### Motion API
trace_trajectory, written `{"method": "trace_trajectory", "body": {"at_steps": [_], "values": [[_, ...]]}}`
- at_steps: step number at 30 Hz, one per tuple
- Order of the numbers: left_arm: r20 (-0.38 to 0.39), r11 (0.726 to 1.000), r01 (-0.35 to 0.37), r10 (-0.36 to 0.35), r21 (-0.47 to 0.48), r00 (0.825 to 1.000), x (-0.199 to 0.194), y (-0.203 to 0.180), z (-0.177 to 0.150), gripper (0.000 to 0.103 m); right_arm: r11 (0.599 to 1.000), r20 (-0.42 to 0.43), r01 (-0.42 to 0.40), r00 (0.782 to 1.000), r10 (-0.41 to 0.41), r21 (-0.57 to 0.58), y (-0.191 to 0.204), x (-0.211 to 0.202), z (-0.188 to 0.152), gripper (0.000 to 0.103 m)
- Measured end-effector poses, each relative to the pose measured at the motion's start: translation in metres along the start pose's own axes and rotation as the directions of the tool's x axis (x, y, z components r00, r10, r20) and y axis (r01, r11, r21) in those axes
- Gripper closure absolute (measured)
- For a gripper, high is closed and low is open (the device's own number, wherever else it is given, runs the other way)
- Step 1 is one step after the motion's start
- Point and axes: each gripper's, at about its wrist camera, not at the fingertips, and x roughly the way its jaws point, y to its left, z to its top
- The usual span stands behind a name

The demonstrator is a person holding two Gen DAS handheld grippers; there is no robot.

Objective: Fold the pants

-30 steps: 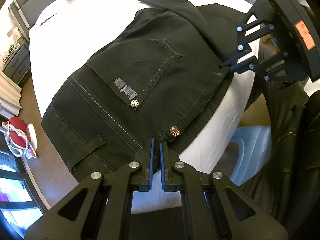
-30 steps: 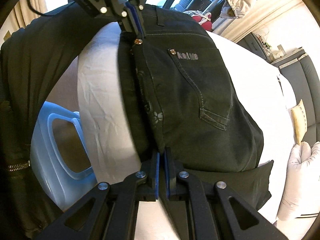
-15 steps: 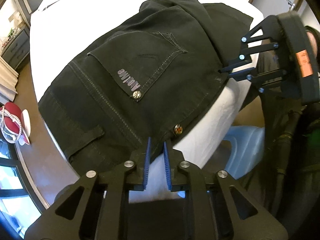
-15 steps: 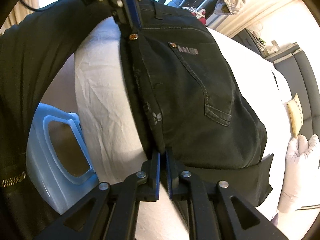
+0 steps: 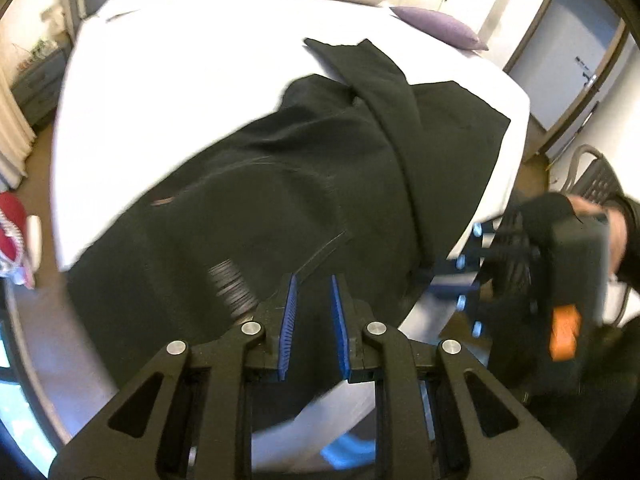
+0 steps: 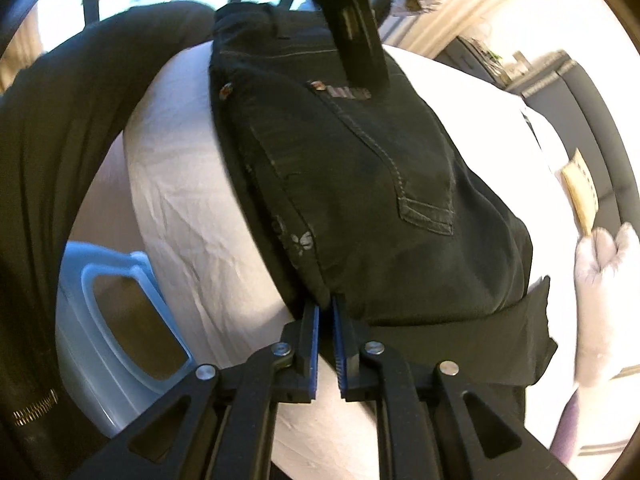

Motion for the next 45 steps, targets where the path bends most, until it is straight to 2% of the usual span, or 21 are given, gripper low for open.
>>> {"method": "trace_trajectory", "body": {"at_steps": [1,3,4,5,8,11,14,16,18,20,24,27,30,32,38,40,42,43,45], "values": [[-0.014,0.999,0.032,-0.033,-0.027,0.999,0.017,0.000,0.003,0.086,1.000,0.010,-0.004,1.000,0.004,0.027,-0.002,0.000,-0.001,0.091],[-0.068,0.995,0.051,-0.057,-0.090,0.996,0.050,0.005,0.002,0.086,0.997,0.026,-0.009,1.000,0.007,0.075,-0.004,-0.001,-0.004,0.090],[-0.076,0.992,0.047,-0.057,-0.119,0.996,0.064,0.010,-0.002,0.086,0.995,0.030,-0.007,1.000,0.004,0.098,-0.006,-0.001,-0.006,0.089],[-0.039,0.988,0.069,-0.075,-0.141,0.996,0.065,0.013,-0.005,0.086,0.993,0.030,-0.011,1.000,0.008,0.117,-0.007,-0.001,-0.009,0.085],[-0.017,0.977,0.104,-0.109,-0.185,0.994,0.062,0.020,-0.011,0.086,0.982,0.063,-0.051,0.997,0.040,0.181,-0.010,-0.007,-0.019,0.054],[-0.020,0.974,0.094,-0.101,-0.208,0.995,0.056,0.019,-0.006,0.086,0.946,0.121,-0.096,0.991,0.061,0.309,-0.025,-0.023,-0.031,0.053],[0.031,0.968,0.097,-0.092,-0.232,0.995,0.041,0.012,0.004,0.086,0.859,0.155,-0.129,0.986,0.059,0.496,-0.067,-0.035,-0.048,0.053],[0.074,0.958,0.134,-0.119,-0.253,0.990,0.038,0.009,0.014,0.086,0.773,0.176,-0.143,0.984,0.041,0.619,-0.111,-0.039,-0.060,0.053],[0.054,0.959,0.106,-0.095,-0.263,0.994,0.051,0.007,0.022,0.086,0.719,0.158,-0.107,0.987,-0.004,0.686,-0.144,-0.038,-0.066,0.053],[0.015,0.952,0.089,-0.088,-0.294,0.996,0.068,0.008,0.022,0.086,0.649,0.124,-0.049,0.990,-0.070,0.759,-0.187,-0.036,-0.068,0.053],[0.042,0.933,0.127,-0.120,-0.336,0.992,0.078,0.014,0.012,0.086,0.463,0.118,-0.039,0.983,-0.143,0.886,-0.272,-0.023,-0.072,0.051],[0.030,0.943,0.109,-0.105,-0.314,0.994,0.082,0.011,0.011,0.086,0.403,0.080,-0.008,0.983,-0.163,0.915,-0.318,0.004,-0.066,0.051],[0.016,0.957,0.068,-0.066,-0.282,0.998,0.087,0.004,0.010,0.086,0.339,0.034,0.012,0.991,-0.127,0.941,-0.359,0.048,-0.056,0.051],[0.013,0.959,0.055,-0.054,-0.278,0.998,0.094,-0.001,0.008,0.086,0.316,-0.026,0.059,0.994,-0.110,0.947,-0.385,0.080,-0.048,0.051],[0.026,0.949,0.092,-0.088,-0.302,0.996,0.096,0.008,-0.001,0.086,0.298,-0.169,0.175,0.985,-0.047,0.938,-0.422,0.164,-0.031,0.050],[0.024,0.948,0.097,-0.094,-0.304,0.995,0.096,0.009,-0.002,0.086,0.258,-0.243,0.236,0.970,-0.008,0.937,-0.432,0.190,-0.033,0.049],[0.023,0.946,0.102,-0.100,-0.307,0.995,0.098,0.011,-0.002,0.086,0.220,-0.260,0.254,0.966,-0.002,0.942,-0.439,0.202,-0.036,0.035],[0.026,0.945,0.107,-0.104,-0.309,0.994,0.098,0.012,-0.002,0.086,0.210,-0.266,0.264,0.964,-0.021,0.941,-0.442,0.204,-0.035,0.034],[0.027,0.944,0.112,-0.109,-0.309,0.994,0.098,0.016,-0.005,0.086,0.227,-0.265,0.265,0.964,-0.032,0.937,-0.448,0.208,-0.031,0.035]]}}
